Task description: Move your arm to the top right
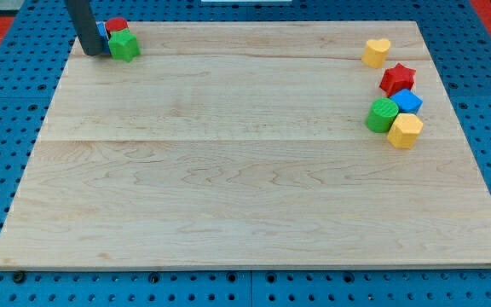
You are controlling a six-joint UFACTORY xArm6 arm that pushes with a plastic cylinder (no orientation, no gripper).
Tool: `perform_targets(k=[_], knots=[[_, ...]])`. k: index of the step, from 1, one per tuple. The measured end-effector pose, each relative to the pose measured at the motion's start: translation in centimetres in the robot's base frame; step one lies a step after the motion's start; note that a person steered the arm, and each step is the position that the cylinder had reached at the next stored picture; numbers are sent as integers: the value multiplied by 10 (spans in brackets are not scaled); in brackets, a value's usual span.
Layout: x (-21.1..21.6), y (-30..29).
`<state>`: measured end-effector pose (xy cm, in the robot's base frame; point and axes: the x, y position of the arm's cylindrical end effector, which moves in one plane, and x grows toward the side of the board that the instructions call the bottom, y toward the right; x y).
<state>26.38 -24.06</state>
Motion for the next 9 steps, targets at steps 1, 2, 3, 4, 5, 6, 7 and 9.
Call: perform_targets(k=[1, 2, 3, 4, 5, 6, 7, 9], knots=[[15, 37], [54, 104], [120, 158], [189, 246], [234, 335], [246, 414], [216, 449], [149, 468]])
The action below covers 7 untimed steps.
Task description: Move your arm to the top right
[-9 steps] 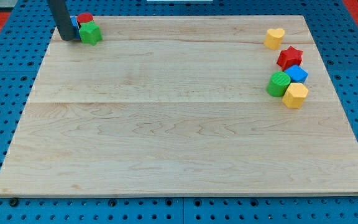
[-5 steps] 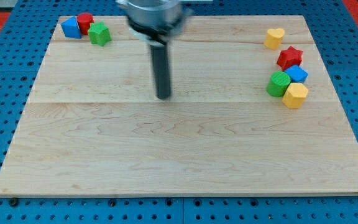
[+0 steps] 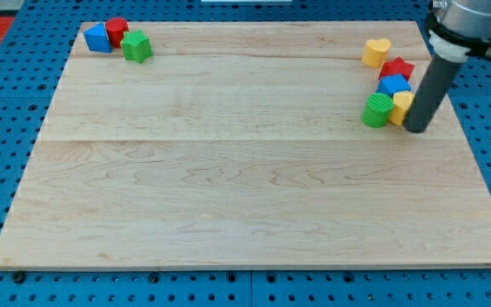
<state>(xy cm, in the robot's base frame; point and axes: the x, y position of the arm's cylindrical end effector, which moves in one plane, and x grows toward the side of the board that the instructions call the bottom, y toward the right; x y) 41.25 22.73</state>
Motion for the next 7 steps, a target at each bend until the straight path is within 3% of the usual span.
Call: perform_targets(k=[2, 4, 5, 7], knots=[[-62, 0], [-54, 35], [-85, 48], [-154, -3]])
